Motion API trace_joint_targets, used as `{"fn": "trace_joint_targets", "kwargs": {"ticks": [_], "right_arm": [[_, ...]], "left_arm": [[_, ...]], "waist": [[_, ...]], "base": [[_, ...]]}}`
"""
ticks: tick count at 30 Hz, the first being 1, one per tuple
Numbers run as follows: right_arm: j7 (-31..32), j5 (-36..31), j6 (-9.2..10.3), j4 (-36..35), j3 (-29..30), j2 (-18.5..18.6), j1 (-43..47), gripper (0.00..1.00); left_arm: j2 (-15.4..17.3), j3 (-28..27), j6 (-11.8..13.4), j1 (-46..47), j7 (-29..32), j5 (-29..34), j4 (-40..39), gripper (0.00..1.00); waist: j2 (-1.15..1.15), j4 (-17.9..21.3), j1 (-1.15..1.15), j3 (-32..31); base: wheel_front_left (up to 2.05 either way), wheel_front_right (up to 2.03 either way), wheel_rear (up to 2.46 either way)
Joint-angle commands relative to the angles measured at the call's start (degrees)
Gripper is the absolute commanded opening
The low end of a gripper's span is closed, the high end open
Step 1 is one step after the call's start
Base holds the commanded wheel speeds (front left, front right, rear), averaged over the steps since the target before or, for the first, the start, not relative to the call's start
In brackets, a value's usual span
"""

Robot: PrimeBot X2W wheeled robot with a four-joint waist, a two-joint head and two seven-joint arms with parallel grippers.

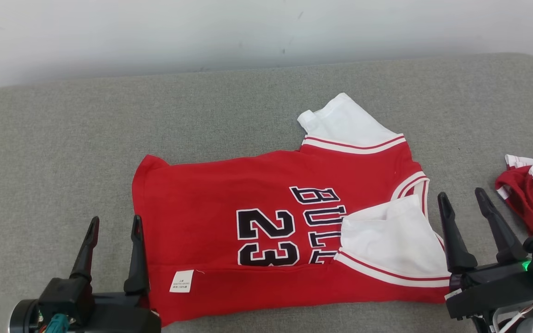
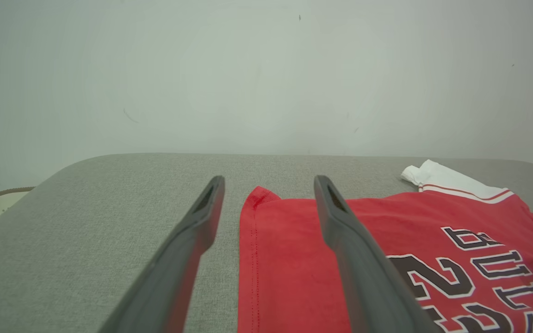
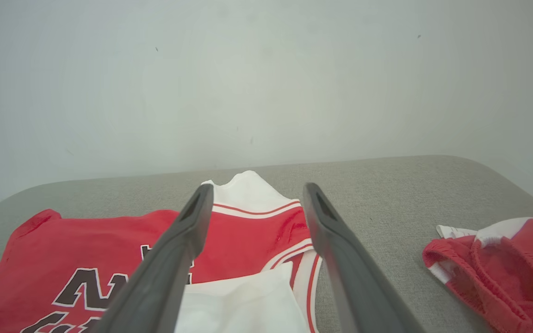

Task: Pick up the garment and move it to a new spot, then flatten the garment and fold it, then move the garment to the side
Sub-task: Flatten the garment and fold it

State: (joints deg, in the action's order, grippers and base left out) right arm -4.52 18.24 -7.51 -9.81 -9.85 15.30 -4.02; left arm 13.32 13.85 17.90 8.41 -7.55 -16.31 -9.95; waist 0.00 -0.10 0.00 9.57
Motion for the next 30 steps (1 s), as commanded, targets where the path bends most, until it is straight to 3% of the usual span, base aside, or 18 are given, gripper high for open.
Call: {"fn": "trace_joint_targets", "kwargs": {"ticks": [1, 12, 23, 28, 30], "right_arm": [[0.2, -0.4, 0.04, -0.3, -0.2, 0.3, 0.6, 1.00], [0.4, 0.7, 0.04, -0.9, -0.8, 0.7, 0.1, 1.00], [-0.3, 3.9, 0.04, 4.8, 2.0, 4.7, -8.3, 1.00], [-0.8, 4.2, 0.04, 5.7, 2.1, 6.0, -10.6, 1.00], [-1.4, 4.3, 0.04, 6.0, 1.8, 6.5, -12.0, 1.00]], "left_arm": [[0.4, 0.2, 0.4, -0.4, 0.2, 0.8, -0.1, 1.00], [0.2, 0.7, 0.7, -1.9, 1.1, -0.4, -0.9, 1.00], [0.1, 1.6, 0.3, 1.3, 1.1, -0.1, -1.0, 1.00], [0.1, 2.8, -1.6, 5.0, 1.8, -0.5, 0.4, 1.00], [0.2, 3.5, -4.0, 9.7, 3.6, -1.5, 3.6, 1.00]], "waist": [[0.00, 0.0, 0.00, 0.0], [0.00, -0.2, 0.00, -0.1], [0.00, -1.8, 0.00, 3.3], [0.00, -3.2, 0.00, 5.3], [0.00, -3.4, 0.00, 6.9]], "base": [[0.00, 0.00, 0.00], [0.00, 0.00, 0.00], [0.00, 0.00, 0.00], [0.00, 0.00, 0.00], [0.00, 0.00, 0.00]]}}
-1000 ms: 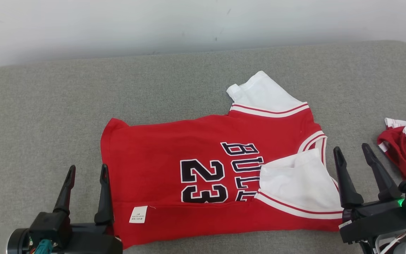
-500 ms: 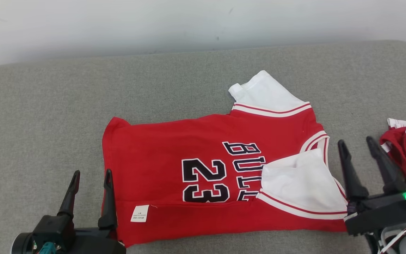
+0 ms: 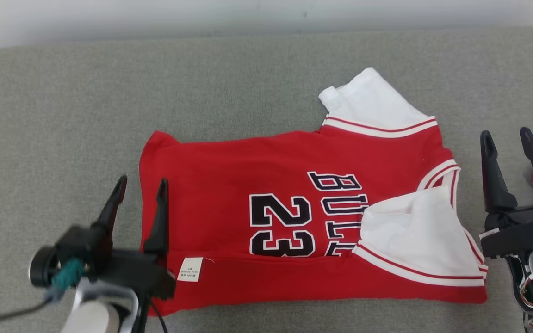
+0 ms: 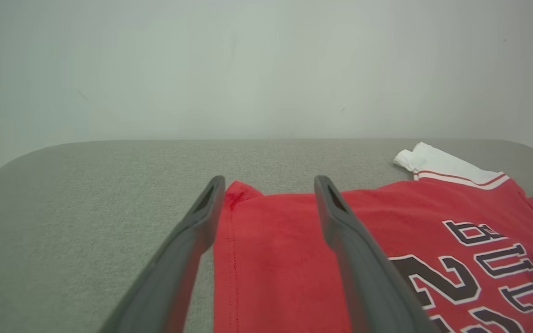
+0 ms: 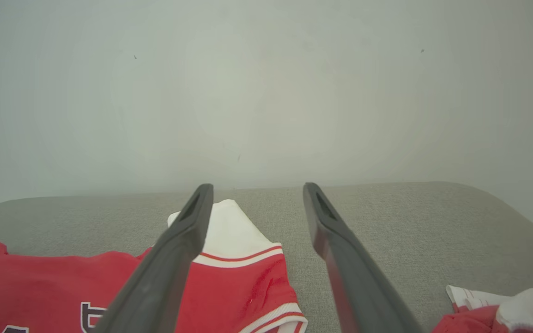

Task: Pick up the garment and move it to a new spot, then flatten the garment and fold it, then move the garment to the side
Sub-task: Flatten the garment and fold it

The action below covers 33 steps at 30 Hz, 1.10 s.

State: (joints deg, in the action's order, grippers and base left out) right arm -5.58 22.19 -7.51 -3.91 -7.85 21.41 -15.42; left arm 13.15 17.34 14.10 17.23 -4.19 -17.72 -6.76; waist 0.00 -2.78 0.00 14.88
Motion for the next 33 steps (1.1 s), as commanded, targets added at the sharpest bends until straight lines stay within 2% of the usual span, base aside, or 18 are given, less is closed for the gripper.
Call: {"fn": "trace_joint_targets", "kwargs": {"ticks": [1, 9, 18, 19, 20, 21, 22, 29, 33], "right_arm": [[-0.4, 0.5, 0.04, 0.1, -0.5, 0.3, -1.0, 1.00], [-1.6, 1.5, 0.05, 0.9, -3.3, 0.2, -4.6, 1.00], [-3.3, 2.5, 0.05, 2.5, -4.5, 0.8, -7.2, 1.00], [-3.5, 2.6, 0.05, 2.7, -4.5, 0.8, -7.4, 1.00], [-3.6, 2.7, 0.05, 2.9, -4.6, 0.9, -7.6, 1.00], [-3.7, 2.7, 0.05, 3.0, -4.5, 1.0, -7.6, 1.00], [-3.8, 2.8, 0.05, 3.2, -4.5, 1.0, -7.7, 1.00], [-4.0, 4.1, 0.05, 4.6, -3.6, 1.5, -9.8, 1.00], [-2.9, 5.6, 0.05, 6.6, -2.7, 3.3, -13.7, 1.00]], "left_arm": [[0.3, 0.0, -1.0, 2.5, 0.9, -0.9, 1.8, 1.00], [1.0, -0.5, -7.2, 16.7, 5.3, -4.8, 17.3, 1.00], [1.2, -1.2, -11.0, 25.9, 6.2, -7.3, 31.1, 1.00], [1.1, -1.3, -11.4, 26.5, 6.0, -7.5, 31.9, 0.89], [1.0, -1.2, -11.5, 26.9, 5.8, -7.7, 32.7, 0.44], [1.0, -1.1, -11.8, 27.2, 6.0, -7.8, 33.5, 0.11], [0.9, -1.0, -12.0, 27.5, 5.7, -7.9, 34.0, 0.00], [1.0, -0.8, -12.3, 28.4, 4.7, -8.3, 35.1, 0.00], [1.1, -0.6, -12.1, 29.1, 4.8, -8.0, 34.3, 0.00]], "waist": [[0.00, -0.6, 0.00, 2.1], [0.00, 2.0, 0.00, 6.6], [0.00, 3.4, 0.00, 10.8], [0.00, 3.4, 0.00, 11.0], [0.00, 3.4, 0.00, 11.1], [0.00, 3.3, 0.00, 11.2], [0.00, 3.3, 0.00, 11.2], [0.00, 2.8, 0.00, 10.3], [0.00, 2.2, 0.00, 10.1]], "base": [[0.00, 0.00, 0.00], [0.00, 0.00, 0.00], [0.00, 0.00, 0.00], [0.00, 0.00, 0.00], [0.00, 0.00, 0.00], [0.00, 0.00, 0.00], [0.00, 0.00, 0.00], [0.00, 0.00, 0.00], [0.00, 0.00, 0.00]]}}
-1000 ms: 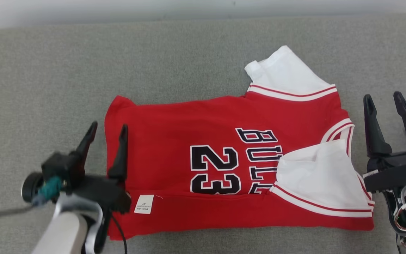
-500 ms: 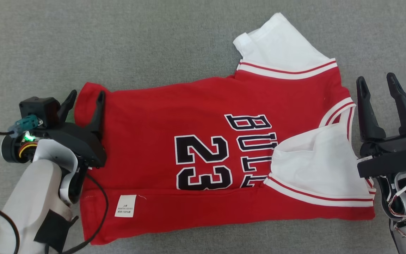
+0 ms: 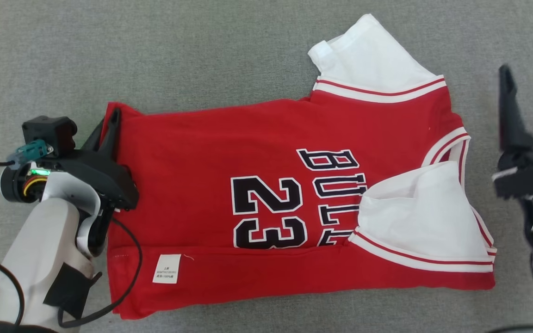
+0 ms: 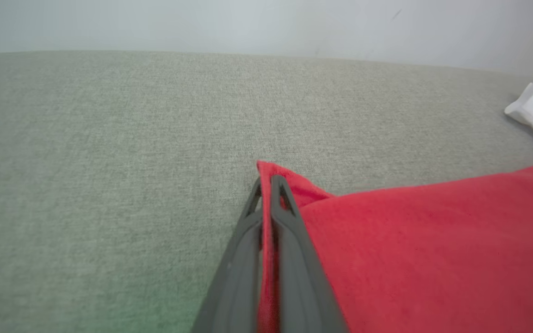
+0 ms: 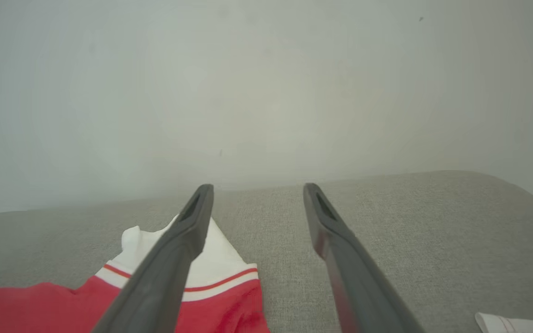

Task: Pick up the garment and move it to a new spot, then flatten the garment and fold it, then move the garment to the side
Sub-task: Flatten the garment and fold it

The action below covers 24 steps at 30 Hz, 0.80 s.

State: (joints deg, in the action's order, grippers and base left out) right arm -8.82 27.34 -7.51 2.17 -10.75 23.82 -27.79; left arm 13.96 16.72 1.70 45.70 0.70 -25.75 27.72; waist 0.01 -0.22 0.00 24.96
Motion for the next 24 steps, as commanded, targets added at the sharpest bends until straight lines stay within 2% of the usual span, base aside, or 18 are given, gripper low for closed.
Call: {"fn": "trace_joint_targets", "kwargs": {"ticks": [1, 9, 15, 24], "right_arm": [[0.8, 1.0, 0.05, 1.5, 0.3, 1.5, -2.6, 1.00], [4.3, 4.4, 0.05, 11.6, -3.9, 6.8, -14.6, 1.00], [7.0, 7.6, 0.05, 21.7, -13.3, 10.1, -24.0, 1.00], [8.6, 13.7, 0.05, 31.9, -27.2, 11.2, -33.8, 1.00]], "left_arm": [[0.2, 0.2, 0.3, 0.8, 0.0, 0.0, -0.5, 0.00], [-1.8, 1.6, 0.1, 3.7, 0.0, 0.2, -2.4, 0.00], [-4.2, 3.2, -0.1, 6.7, -0.6, 0.5, -3.1, 0.00], [-6.4, 5.1, -0.5, 9.3, -1.6, 0.8, -2.1, 0.00]], "waist": [[-0.01, -0.7, 0.00, 0.1], [-0.01, -4.2, 0.00, 2.5], [-0.01, -7.8, 0.00, 5.4], [-0.01, -10.8, 0.00, 8.1]], "base": [[0.00, 0.00, 0.00], [0.00, 0.00, 0.00], [0.00, 0.00, 0.00], [0.00, 0.00, 0.00]]}}
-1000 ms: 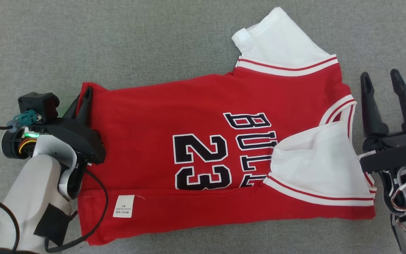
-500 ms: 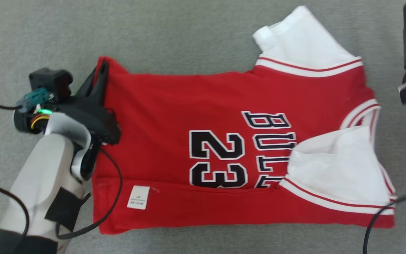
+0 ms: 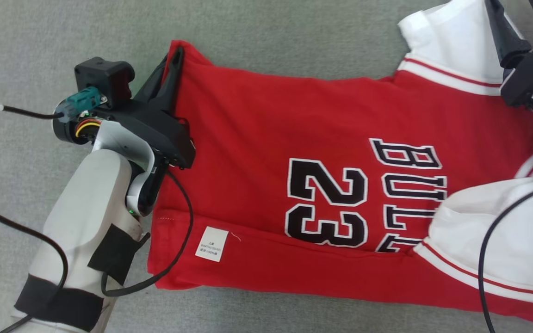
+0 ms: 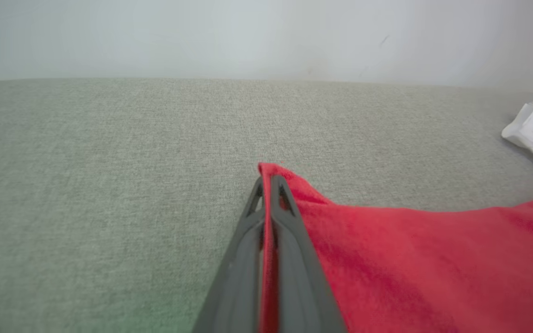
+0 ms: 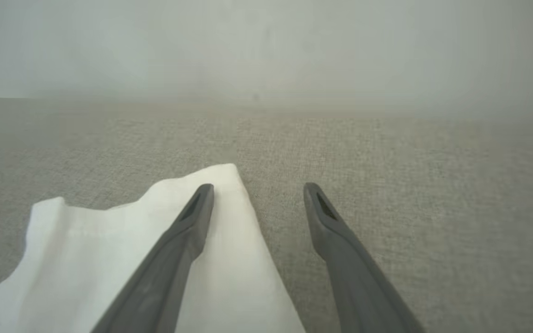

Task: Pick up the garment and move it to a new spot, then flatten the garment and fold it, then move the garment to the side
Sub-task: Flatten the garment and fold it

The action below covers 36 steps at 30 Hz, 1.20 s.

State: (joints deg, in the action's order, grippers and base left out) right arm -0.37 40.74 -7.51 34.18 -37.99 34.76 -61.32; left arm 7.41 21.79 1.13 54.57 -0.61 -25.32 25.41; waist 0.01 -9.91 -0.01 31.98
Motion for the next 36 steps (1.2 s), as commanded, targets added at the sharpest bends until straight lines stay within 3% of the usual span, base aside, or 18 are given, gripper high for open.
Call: {"fn": "trace_joint_targets", "kwargs": {"ticks": [1, 3, 4, 5, 6, 7, 16, 24, 29, 36], "right_arm": [[0.2, 0.9, 0.05, 0.8, -1.1, 0.1, -1.0, 1.00], [0.2, 2.2, 0.05, 2.3, -3.5, 0.0, -2.4, 1.00], [0.2, 3.0, 0.05, 2.9, -4.6, 0.0, -2.9, 0.49], [0.0, 3.7, 0.05, 3.4, -5.6, 0.0, -3.4, 0.41], [-0.3, 4.0, 0.05, 3.8, -6.6, 0.1, -3.8, 0.16], [-0.6, 4.8, 0.05, 4.2, -7.6, 0.1, -4.1, 0.00], [-6.1, 9.7, 0.05, 2.4, -14.2, 2.3, -5.2, 0.00], [-12.1, 11.7, 0.05, -5.9, -17.8, 6.8, 1.4, 0.00], [-14.1, 11.7, 0.05, -10.2, -16.6, 8.5, 6.7, 0.00], [-14.9, 9.7, 0.05, -21.4, -9.4, 8.5, 19.6, 0.00]], "left_arm": [[0.0, 0.2, 0.0, 0.5, -0.4, 0.3, 0.3, 0.00], [-0.2, 0.4, -0.1, 0.8, -0.6, 0.2, 0.6, 0.00], [-0.2, 0.5, -0.1, 0.9, -0.7, 0.2, 0.8, 0.00], [-0.2, 0.5, -0.1, 0.9, -0.7, 0.1, 0.9, 0.00], [-0.2, 0.6, -0.2, 0.8, -0.8, 0.0, 1.1, 0.00], [-0.3, 0.6, -0.2, 0.7, -0.9, -0.1, 1.2, 0.00], [1.0, -0.6, -0.5, -2.6, -1.5, -2.5, -0.1, 0.00], [3.8, -2.9, -0.6, -11.0, 0.6, -6.5, -9.3, 0.00], [5.6, -4.2, -0.1, -16.2, 2.1, -8.5, -15.1, 0.00], [8.2, -7.4, 1.0, -26.3, 5.3, -14.0, -25.6, 0.00]], "waist": [[-0.01, -1.1, 0.01, 1.2], [-0.01, -1.3, 0.01, 1.4], [-0.01, -1.3, 0.01, 1.4], [-0.01, -1.3, 0.01, 1.4], [-0.01, -1.3, 0.01, 1.4], [-0.01, -1.3, 0.01, 1.3], [-0.01, 0.1, 0.01, -1.8], [-0.01, 2.4, 0.01, -5.1], [-0.01, 3.7, 0.01, -6.5], [-0.01, 6.5, 0.01, -9.2]], "base": [[0.00, 0.00, 0.00], [0.00, 0.00, 0.00], [0.00, 0.00, 0.00], [0.00, 0.00, 0.00], [0.00, 0.00, 0.00], [0.00, 0.00, 0.00], [0.00, 0.00, 0.00], [0.00, 0.00, 0.00], [0.00, 0.00, 0.00], [0.00, 0.00, 0.00]]}}
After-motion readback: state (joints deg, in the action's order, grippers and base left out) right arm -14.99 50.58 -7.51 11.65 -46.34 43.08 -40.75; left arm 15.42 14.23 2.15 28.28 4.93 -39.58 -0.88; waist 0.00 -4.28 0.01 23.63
